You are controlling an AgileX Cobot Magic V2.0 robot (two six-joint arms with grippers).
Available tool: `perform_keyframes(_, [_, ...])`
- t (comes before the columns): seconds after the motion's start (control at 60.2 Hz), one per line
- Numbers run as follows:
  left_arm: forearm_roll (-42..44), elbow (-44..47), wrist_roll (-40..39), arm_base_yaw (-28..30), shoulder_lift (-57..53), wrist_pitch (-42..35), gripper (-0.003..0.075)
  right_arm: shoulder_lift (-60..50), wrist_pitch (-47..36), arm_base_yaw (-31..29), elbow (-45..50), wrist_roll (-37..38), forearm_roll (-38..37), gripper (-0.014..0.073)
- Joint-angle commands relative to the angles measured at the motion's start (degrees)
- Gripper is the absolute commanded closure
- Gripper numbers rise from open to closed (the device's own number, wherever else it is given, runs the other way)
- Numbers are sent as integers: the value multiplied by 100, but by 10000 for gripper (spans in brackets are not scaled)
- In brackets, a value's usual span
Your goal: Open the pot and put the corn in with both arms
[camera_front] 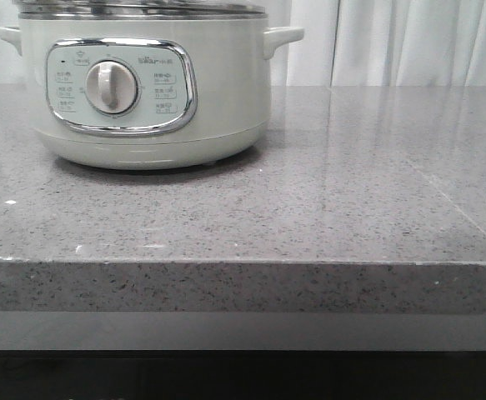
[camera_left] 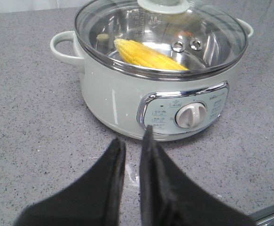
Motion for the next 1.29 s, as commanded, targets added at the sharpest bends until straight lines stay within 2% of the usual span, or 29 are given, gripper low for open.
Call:
perform_keyframes(0.0, [-12, -138, -62, -25, -13, -429, 741, -6, -382, -22, -146, 0, -38, 608])
perform_keyframes(0.149, [-12, -138, -62, -25, -13, -429, 741, -6, -388, -22, -146, 0, -38, 643])
perform_keyframes(0.681, [5, 51, -62, 38, -106, -595, 741, -6, -393, -22, -146, 0, -38, 643])
perform_keyframes(0.847, [-58, 788, -88, 699, -759, -1308, 741, -6, -393, -22, -146, 0, -38, 643])
perform_keyframes(1.145, [-1119, 2875, -89, 2117, -2635, -2405, 741, -6, -388, -22, -146, 0, -38, 643])
perform_keyframes(1.278, [-1188, 3573, -89, 2349, -3224, -2960, 741, -6, -388, -22, -146, 0, -38, 643])
